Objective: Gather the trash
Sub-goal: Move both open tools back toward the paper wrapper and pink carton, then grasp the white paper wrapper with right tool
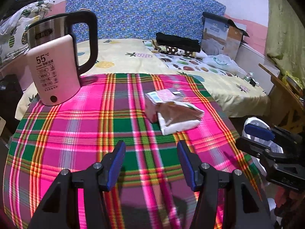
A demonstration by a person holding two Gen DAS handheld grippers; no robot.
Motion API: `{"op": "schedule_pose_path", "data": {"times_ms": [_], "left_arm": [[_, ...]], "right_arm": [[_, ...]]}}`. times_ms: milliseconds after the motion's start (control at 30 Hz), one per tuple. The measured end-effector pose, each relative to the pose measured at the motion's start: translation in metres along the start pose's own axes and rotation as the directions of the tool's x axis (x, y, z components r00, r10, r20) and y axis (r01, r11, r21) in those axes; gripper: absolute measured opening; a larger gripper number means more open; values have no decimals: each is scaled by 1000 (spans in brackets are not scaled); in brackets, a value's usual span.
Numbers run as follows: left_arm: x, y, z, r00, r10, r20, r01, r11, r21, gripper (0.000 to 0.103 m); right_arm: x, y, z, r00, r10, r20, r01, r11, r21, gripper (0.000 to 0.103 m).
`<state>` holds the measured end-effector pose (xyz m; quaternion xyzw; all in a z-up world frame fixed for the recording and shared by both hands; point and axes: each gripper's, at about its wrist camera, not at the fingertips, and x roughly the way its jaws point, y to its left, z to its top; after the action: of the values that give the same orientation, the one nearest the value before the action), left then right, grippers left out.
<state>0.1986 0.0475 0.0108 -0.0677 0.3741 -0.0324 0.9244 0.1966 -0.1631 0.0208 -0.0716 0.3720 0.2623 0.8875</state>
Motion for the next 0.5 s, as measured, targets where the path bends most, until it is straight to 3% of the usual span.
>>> {"op": "schedule_pose_path", "data": {"times_ms": [500], "left_arm": [[19, 34, 17, 1000, -5, -20, 4, 1000, -21, 58]], "right_arm": [[57, 9, 32, 998, -44, -38, 38, 990, -135, 50]]}}
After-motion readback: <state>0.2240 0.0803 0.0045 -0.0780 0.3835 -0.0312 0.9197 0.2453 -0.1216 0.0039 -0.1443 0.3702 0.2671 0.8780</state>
